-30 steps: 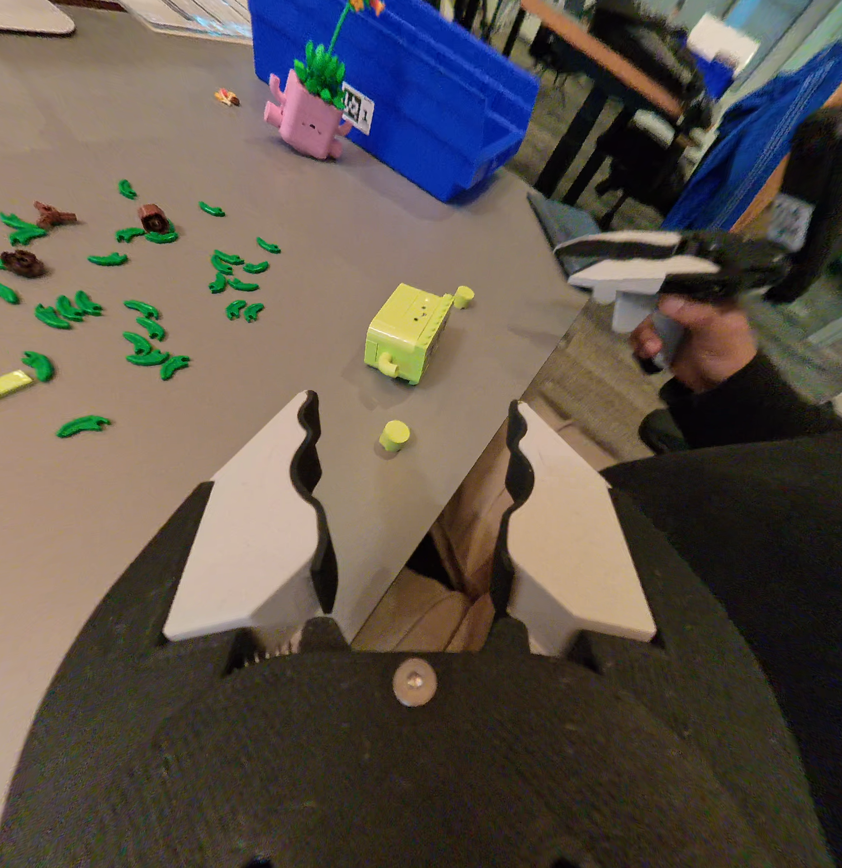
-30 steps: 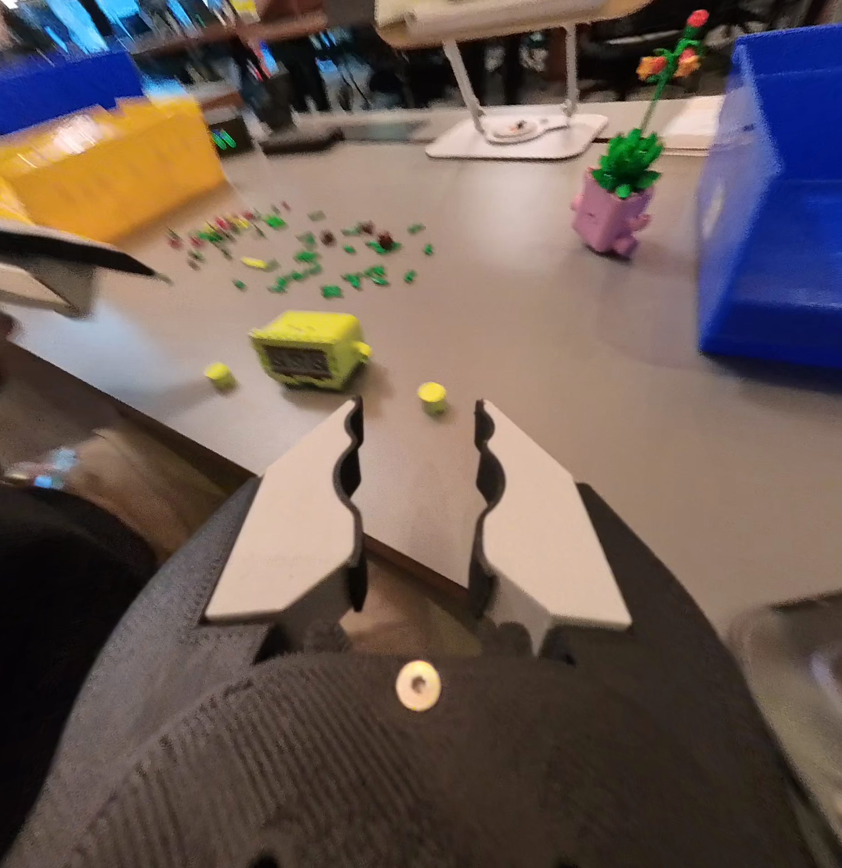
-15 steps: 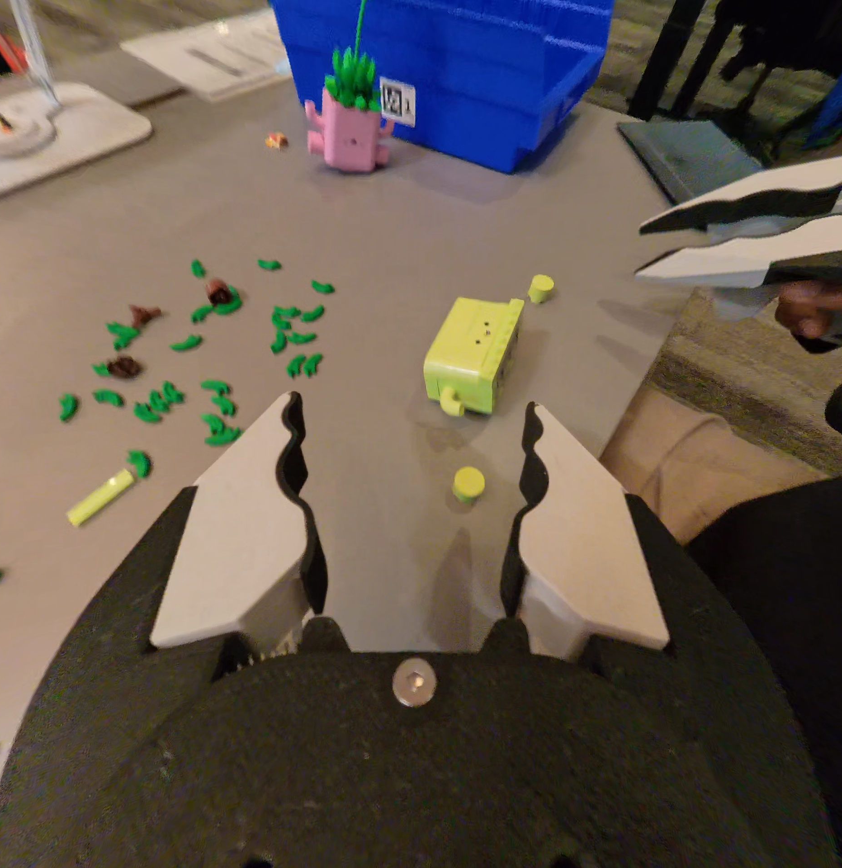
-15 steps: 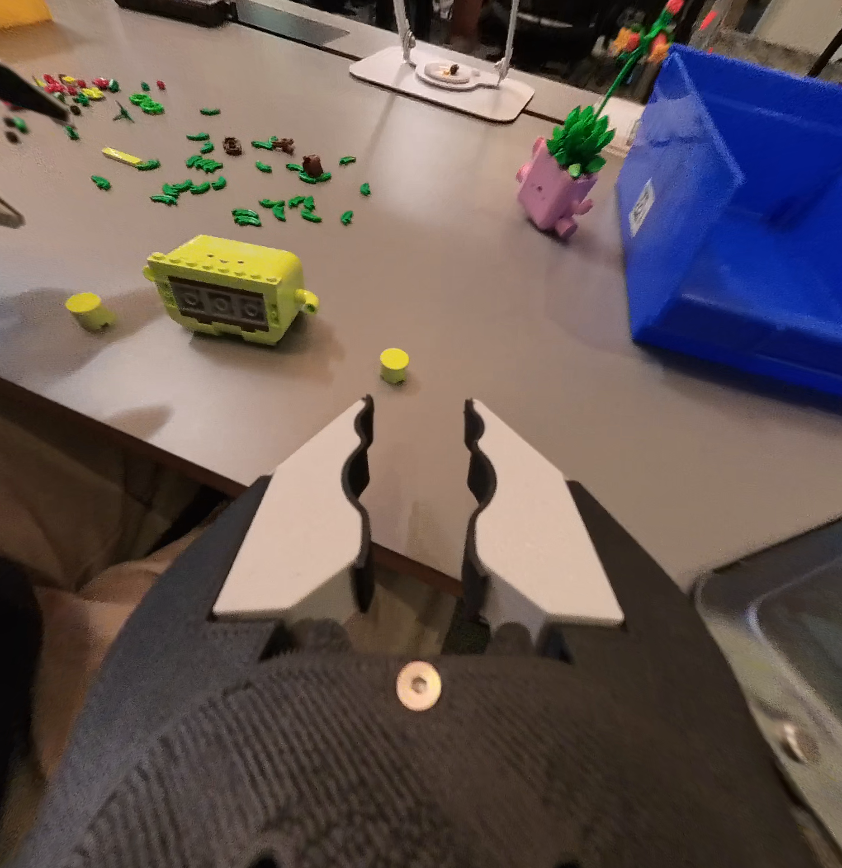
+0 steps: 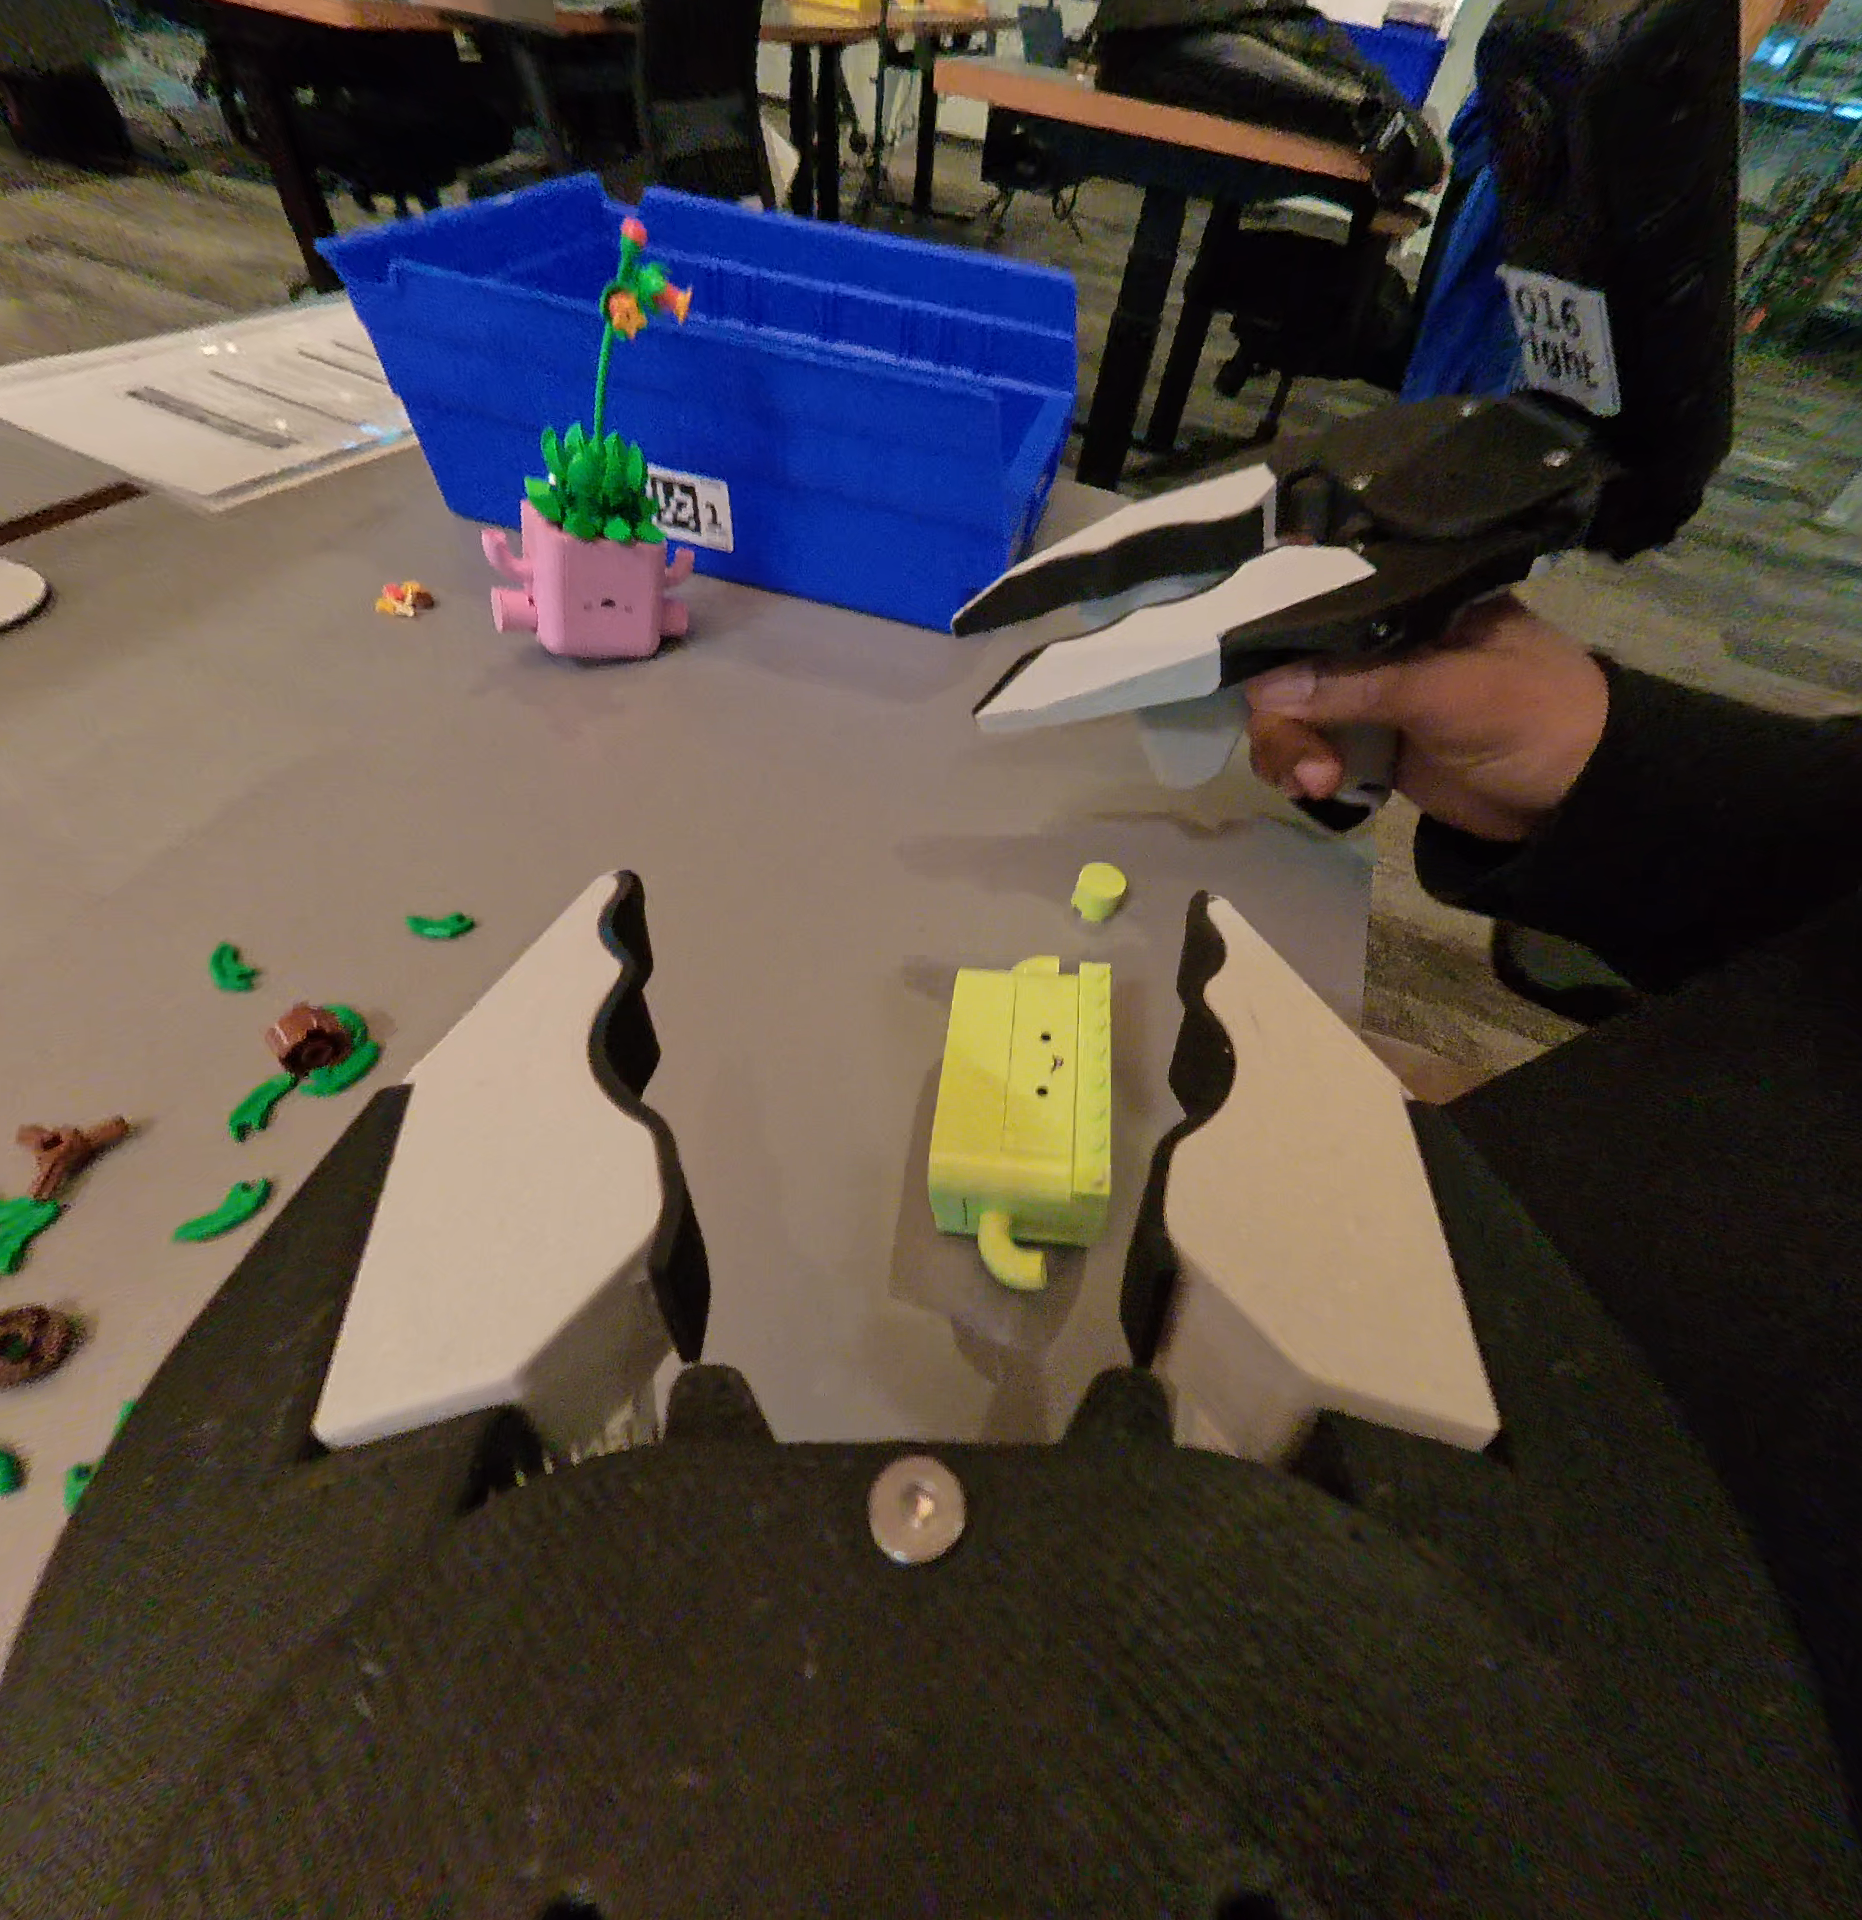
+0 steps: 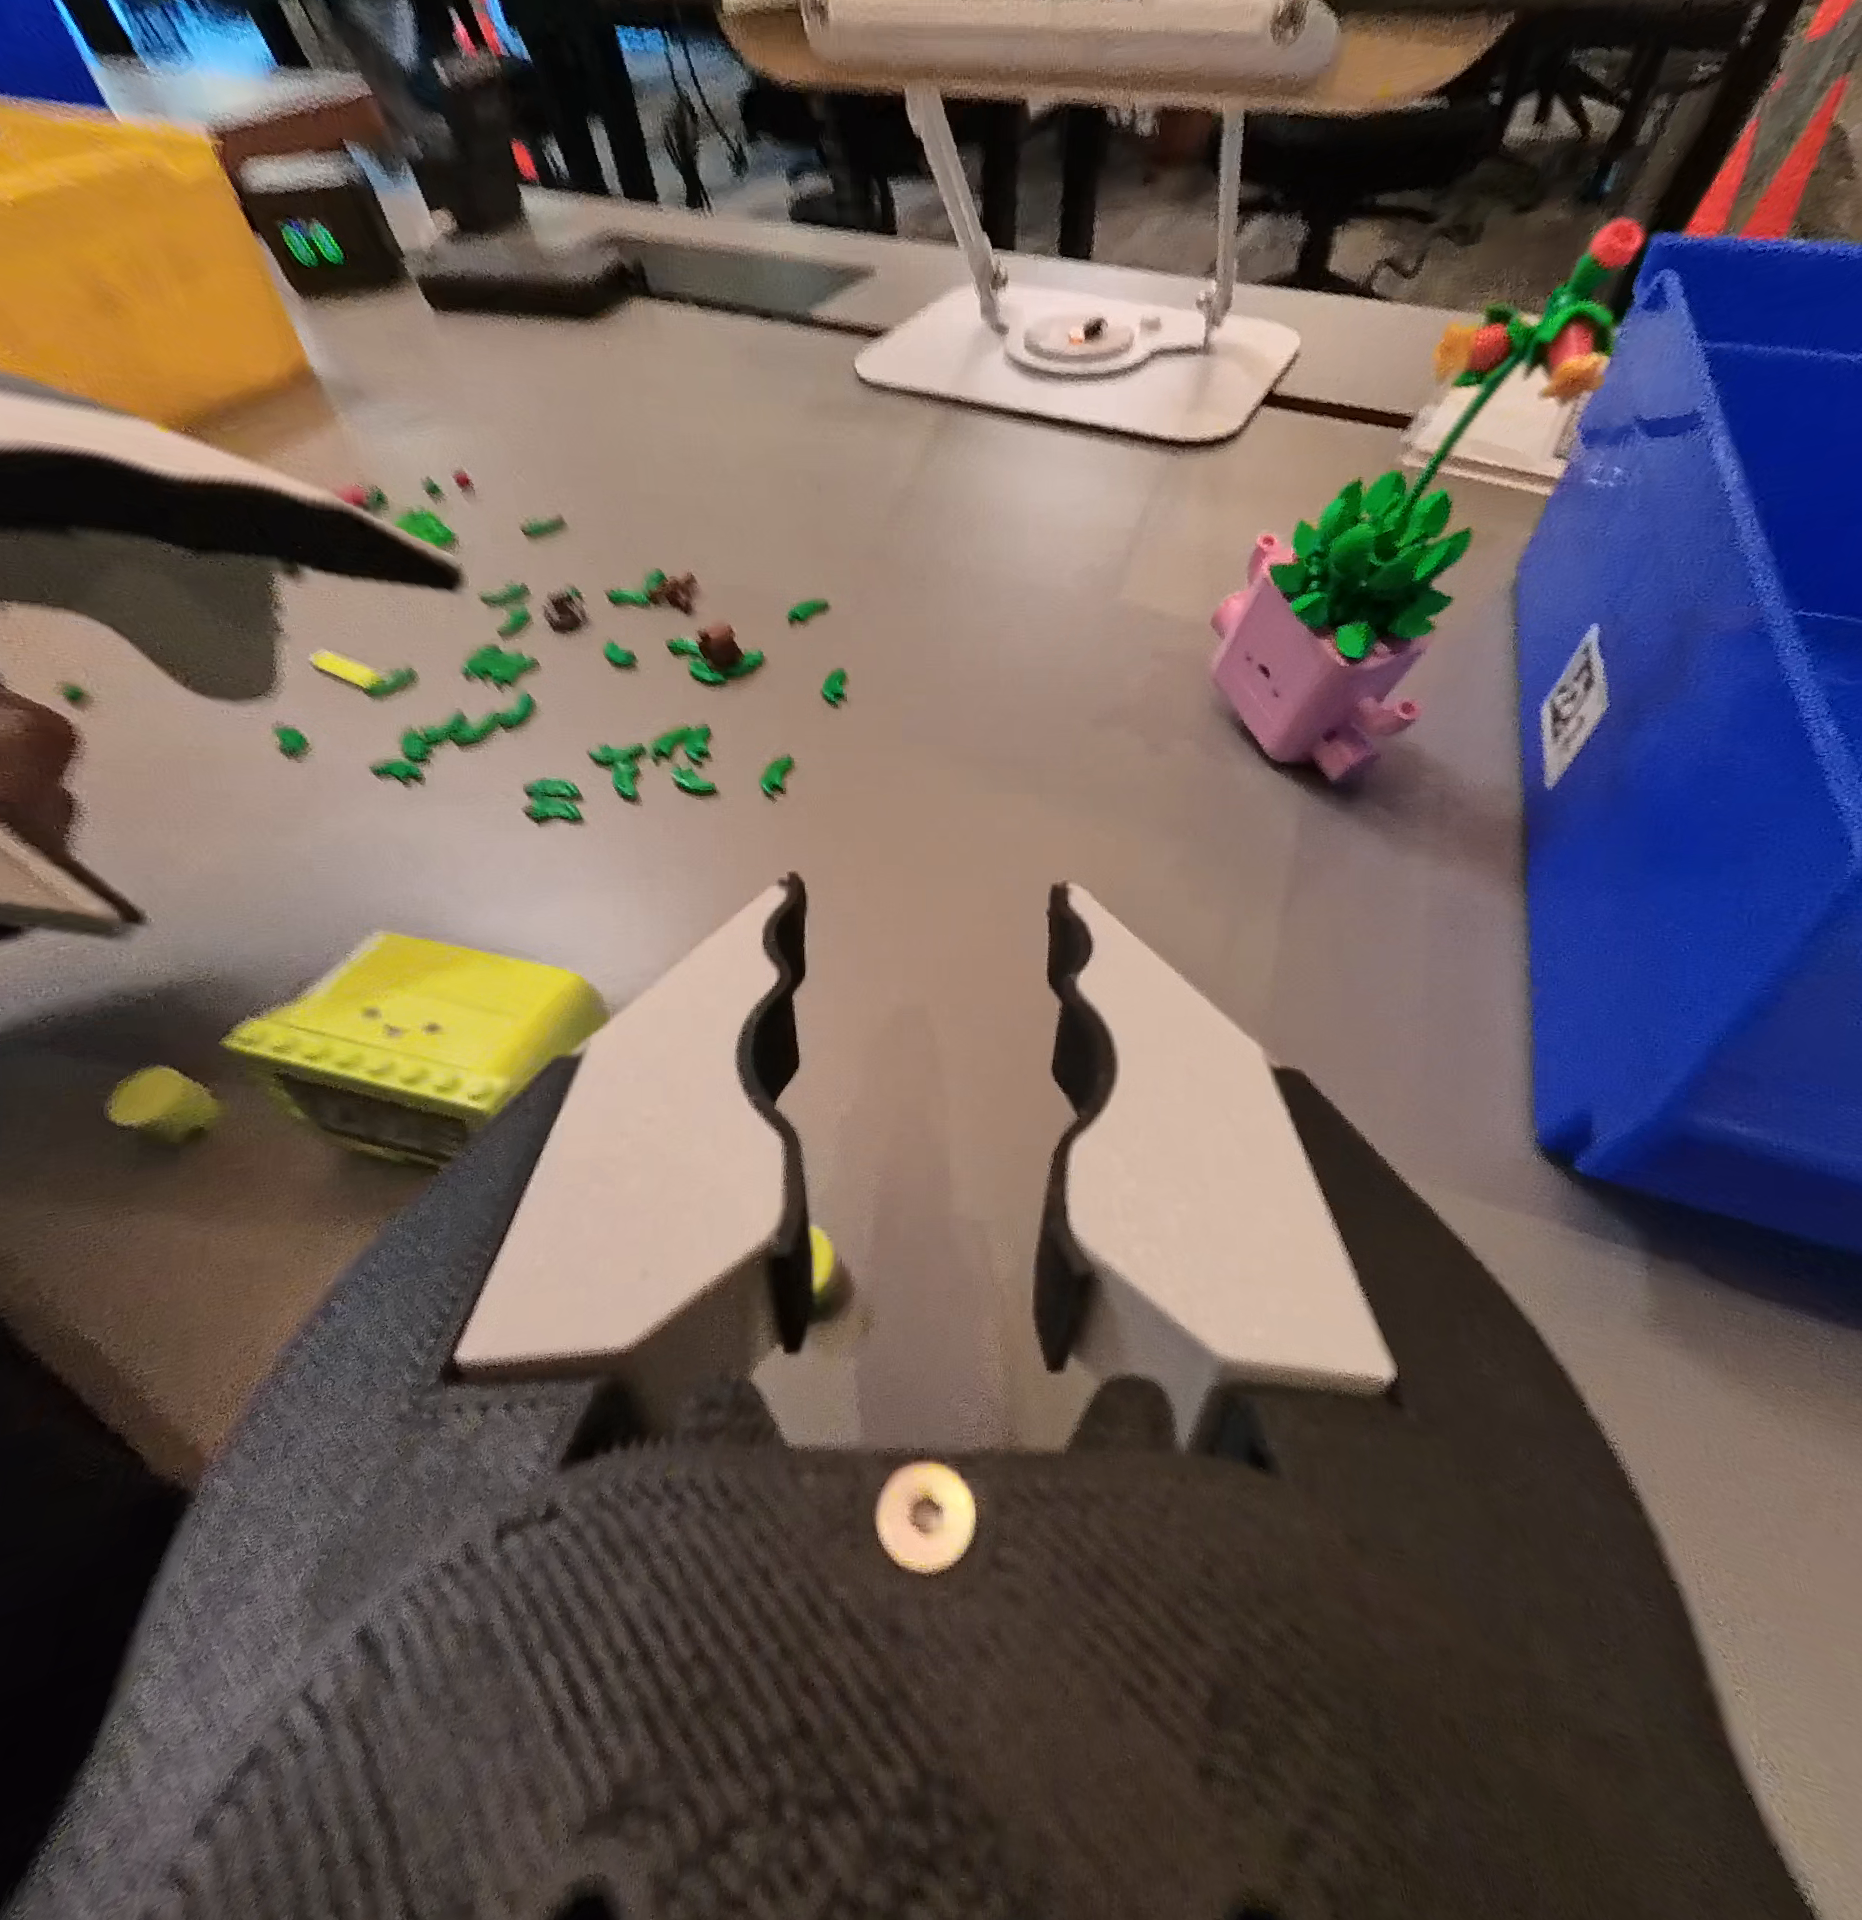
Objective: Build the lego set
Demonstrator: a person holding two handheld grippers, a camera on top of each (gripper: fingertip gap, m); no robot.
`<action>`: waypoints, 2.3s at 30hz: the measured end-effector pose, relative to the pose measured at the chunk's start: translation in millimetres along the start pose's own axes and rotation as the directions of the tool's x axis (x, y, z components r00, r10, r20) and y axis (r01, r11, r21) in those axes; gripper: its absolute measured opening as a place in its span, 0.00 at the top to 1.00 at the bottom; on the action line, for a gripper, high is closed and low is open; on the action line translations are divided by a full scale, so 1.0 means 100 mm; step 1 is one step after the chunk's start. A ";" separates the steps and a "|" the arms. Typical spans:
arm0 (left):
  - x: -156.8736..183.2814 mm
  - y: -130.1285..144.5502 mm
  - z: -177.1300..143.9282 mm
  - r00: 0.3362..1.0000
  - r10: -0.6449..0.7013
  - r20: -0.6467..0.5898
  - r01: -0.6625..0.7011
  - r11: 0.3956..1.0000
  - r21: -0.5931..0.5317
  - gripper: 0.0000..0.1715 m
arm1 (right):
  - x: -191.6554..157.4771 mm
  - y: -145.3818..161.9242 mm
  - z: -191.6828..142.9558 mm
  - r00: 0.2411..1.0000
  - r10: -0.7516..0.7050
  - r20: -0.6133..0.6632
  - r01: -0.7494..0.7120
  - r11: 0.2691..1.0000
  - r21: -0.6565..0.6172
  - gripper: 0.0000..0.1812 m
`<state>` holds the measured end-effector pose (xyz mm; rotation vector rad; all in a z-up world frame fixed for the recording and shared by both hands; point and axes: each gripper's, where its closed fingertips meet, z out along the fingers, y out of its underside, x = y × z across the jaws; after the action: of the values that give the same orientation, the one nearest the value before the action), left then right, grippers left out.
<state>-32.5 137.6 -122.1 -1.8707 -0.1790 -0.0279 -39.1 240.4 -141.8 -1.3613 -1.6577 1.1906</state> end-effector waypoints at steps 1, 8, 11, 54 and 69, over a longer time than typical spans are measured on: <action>0.03 -0.04 0.01 1.000 0.013 -0.001 -0.013 1.000 0.013 0.42 | -0.04 -0.04 -0.02 1.000 0.016 0.017 -0.016 0.999 0.028 0.75; 0.20 -0.10 0.07 0.993 0.113 0.031 -0.113 0.993 0.030 0.42 | 0.04 -0.16 -0.21 0.998 -0.065 -0.026 0.066 0.998 0.019 0.73; 0.16 -0.14 0.07 0.996 0.072 0.056 -0.076 0.995 0.063 0.36 | 0.05 -0.14 -0.25 0.999 -0.046 -0.027 0.047 0.999 0.020 0.73; 0.19 0.39 0.36 0.997 -0.033 -0.075 0.021 0.988 -0.153 0.43 | -0.62 0.15 -0.31 0.923 0.239 0.301 -0.229 0.971 -0.069 0.92; 0.49 -0.72 -0.10 0.907 -0.077 -0.413 0.219 0.926 0.308 0.78 | -0.82 -0.87 -0.53 0.195 0.553 0.810 -0.861 0.492 -0.129 0.93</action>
<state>6.3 154.6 -45.5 -1.4558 -0.0426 -0.4522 -3.4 169.3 -37.7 -1.5058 -1.0119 2.8969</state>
